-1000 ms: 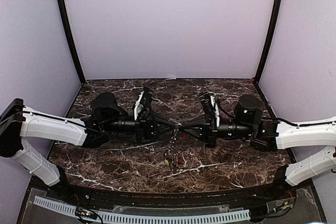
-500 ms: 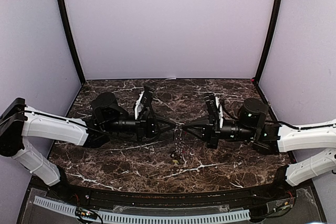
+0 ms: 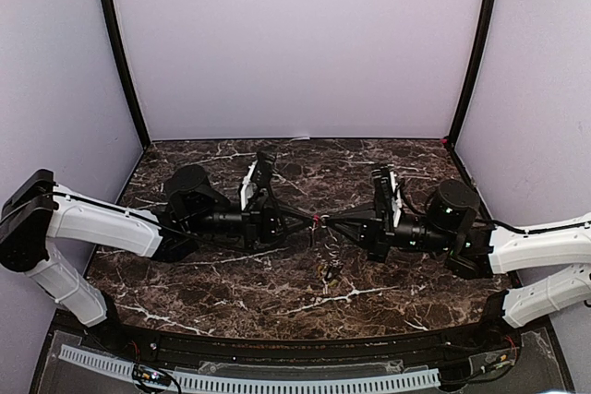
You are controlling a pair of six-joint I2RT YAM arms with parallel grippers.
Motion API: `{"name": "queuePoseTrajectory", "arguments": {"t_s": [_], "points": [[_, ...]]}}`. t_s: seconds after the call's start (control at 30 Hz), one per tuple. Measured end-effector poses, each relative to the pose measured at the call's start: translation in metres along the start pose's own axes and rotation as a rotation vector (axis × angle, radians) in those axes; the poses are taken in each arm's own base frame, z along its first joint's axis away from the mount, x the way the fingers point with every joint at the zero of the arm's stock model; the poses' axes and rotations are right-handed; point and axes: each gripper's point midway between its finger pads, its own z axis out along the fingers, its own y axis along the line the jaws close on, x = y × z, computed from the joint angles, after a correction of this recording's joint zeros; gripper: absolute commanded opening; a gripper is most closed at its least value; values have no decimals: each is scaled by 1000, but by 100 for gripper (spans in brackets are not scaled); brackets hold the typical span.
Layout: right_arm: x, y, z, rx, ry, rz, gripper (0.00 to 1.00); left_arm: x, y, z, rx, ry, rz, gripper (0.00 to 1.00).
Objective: Remove the keys from the keyring
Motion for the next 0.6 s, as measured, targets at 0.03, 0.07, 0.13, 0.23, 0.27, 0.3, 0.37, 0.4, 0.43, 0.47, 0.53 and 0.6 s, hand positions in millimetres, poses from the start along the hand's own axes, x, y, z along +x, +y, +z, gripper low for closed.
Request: {"name": "queuePoseTrajectory", "arguments": {"t_s": [0.03,0.07,0.13,0.23,0.27,0.3,0.37,0.4,0.43,0.47,0.53,0.6], "points": [[-2,0,0,-1,-7,-1,0,0,0,0,3,0,-1,0],[-4,0,0,-1,-15,-4,0,0,-1,1,8,0,-3,0],[-8,1,0,-1,-35,-12,0,-1,-1,2,16,1,-6,0],[-13,0,1,1,-59,-23,0,0,-2,4,33,5,-11,0],[-13,-1,2,2,-63,-24,0,1,-2,4,36,7,-16,0],[-14,-1,2,3,-67,-26,0,2,-1,5,39,12,-21,0],[-13,-2,4,2,-72,-28,0,5,0,6,43,20,-32,0],[-13,-2,4,3,-73,-28,0,7,0,6,45,23,-38,0],[-12,-3,5,3,-72,-28,0,8,0,6,46,25,-43,0],[-12,-3,6,4,-73,-28,0,8,0,6,47,27,-47,0],[-11,-5,6,7,-77,-29,0,9,0,6,51,27,-52,0],[-12,-5,7,9,-82,-30,0,8,0,6,54,23,-52,0]]}}
